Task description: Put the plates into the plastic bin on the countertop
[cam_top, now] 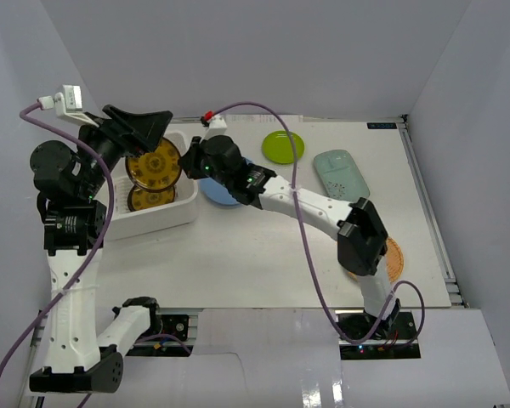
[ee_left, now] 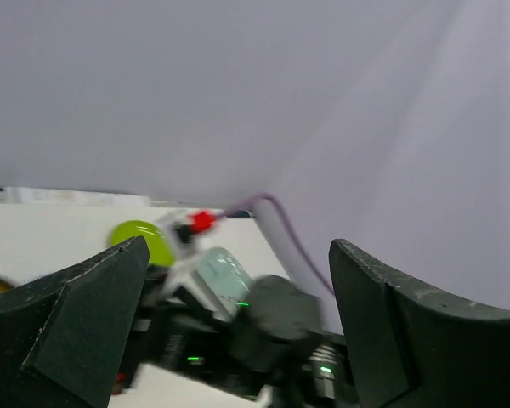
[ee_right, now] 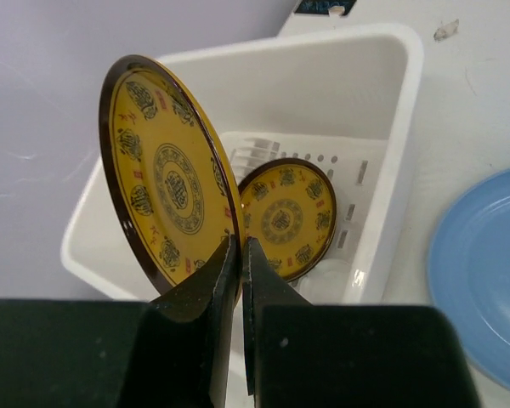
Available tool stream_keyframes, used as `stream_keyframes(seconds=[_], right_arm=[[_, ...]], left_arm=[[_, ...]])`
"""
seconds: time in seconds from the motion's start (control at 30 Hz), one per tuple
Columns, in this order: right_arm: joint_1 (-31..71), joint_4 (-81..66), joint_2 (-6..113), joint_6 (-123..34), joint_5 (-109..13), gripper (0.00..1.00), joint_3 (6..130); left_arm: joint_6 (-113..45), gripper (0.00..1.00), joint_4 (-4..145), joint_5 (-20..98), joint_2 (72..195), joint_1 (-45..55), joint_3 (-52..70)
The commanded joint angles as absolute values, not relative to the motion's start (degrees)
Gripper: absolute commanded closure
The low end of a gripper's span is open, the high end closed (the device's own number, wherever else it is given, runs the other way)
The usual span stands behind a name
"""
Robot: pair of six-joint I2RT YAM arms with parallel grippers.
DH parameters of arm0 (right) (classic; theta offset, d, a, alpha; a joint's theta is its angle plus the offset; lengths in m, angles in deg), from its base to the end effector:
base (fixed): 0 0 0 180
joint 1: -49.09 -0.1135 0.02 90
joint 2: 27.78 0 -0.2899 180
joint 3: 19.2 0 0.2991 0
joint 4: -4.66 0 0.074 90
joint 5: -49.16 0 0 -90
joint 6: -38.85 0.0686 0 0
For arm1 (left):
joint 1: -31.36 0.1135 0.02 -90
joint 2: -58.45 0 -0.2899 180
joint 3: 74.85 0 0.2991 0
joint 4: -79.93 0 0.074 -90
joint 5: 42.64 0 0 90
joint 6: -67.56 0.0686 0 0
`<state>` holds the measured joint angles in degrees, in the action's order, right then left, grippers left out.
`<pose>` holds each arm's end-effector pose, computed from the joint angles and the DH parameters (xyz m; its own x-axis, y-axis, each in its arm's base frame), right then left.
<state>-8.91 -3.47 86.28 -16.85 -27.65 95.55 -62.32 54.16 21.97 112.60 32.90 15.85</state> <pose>0.3190 0.4809 0.3636 -0.4544 0.3082 -0.8358 -0.5444 0.6466 0.5344 0.2248 -0.0234 0.5520 -0.1109 -0.5824 -0.8053 0.4244 0.7049 -0.5683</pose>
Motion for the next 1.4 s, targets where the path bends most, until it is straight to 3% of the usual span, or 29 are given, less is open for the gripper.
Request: stream_keyframes(seconds=[0.0,0.23,0.3,0.33,0.43,0.47,0.57,0.73,0.93,1.0,1.17,1.37], right_arm=[[-11.0,-5.3,93.0,-19.9,-25.2,0.92,106.8],[-13.0,-9.9,109.2,-23.6,-23.9,0.92,124.9],[-13.0,-9.1,110.1,-23.6,-23.0,0.91,124.0],[-13.0,-8.2,109.8,-23.6,-22.8,0.87,122.7],[-13.0,-4.5,107.4,-23.9,-22.4,0.56,118.3],[-13.0,-4.0,106.1,-24.2,-22.4,0.4,117.5],[-13.0,-3.8,102.5,-25.3,-22.0,0.31,116.6],[-12.6,1.3,86.6,-26.7,-20.5,0.34,101.4],[-9.1,10.8,62.6,-24.4,-16.8,0.49,63.1],[-6.8,10.8,52.4,-22.2,-15.5,0.6,54.1],[6.0,4.4,31.3,-18.1,-17.9,0.72,30.8],[25.0,-5.0,18.1,-19.4,-21.5,0.71,21.3]], left_arm=[[-63.9,0.02,53.2,12.0,114.3,28.6,17.8],[-63.0,0.02,53.2,12.1,115.1,24.6,14.9],[-62.7,0.02,53.2,12.7,114.9,24.1,14.0],[-62.6,0.02,53.1,13.1,114.7,24.0,13.6],[-62.4,0.02,52.5,14.5,114.5,24.0,13.0],[-62.4,0.02,52.5,15.3,114.4,24.0,13.0],[-62.4,0.02,51.8,16.9,114.3,24.0,13.1],[-64.9,0.02,51.0,24.2,112.9,24.0,11.4],[-71.6,0.04,53.8,30.0,112.9,23.5,2.2],[-73.7,0.06,55.2,31.8,113.8,20.3,-2.8],[-75.0,0.11,57.1,51.4,120.7,1.0,-8.1],[-84.1,0.14,60.0,78.5,133.1,-16.3,-11.8]])
